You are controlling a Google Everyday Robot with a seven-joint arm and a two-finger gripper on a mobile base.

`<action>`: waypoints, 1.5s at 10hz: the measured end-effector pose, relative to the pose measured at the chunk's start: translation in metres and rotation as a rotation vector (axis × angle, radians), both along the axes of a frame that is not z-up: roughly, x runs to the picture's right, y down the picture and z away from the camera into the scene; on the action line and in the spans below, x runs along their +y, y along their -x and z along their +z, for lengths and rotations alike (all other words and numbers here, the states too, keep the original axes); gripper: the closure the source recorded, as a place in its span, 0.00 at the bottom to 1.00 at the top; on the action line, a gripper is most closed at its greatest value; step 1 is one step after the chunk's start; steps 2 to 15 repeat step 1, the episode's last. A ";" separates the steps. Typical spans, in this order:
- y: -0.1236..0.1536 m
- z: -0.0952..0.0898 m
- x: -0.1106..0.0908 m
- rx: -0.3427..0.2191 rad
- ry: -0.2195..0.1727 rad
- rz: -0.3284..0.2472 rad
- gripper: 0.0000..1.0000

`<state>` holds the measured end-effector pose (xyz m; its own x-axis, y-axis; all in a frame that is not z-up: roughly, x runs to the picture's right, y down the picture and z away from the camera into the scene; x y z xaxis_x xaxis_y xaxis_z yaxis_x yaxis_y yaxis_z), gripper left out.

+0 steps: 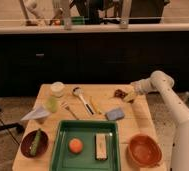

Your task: Place grapes in table surface

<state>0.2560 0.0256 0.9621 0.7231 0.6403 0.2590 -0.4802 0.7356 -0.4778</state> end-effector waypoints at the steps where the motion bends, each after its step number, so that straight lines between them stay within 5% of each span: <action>1: 0.000 0.000 0.000 0.000 0.000 0.000 0.20; 15: 0.000 0.000 0.000 0.000 0.000 0.000 0.20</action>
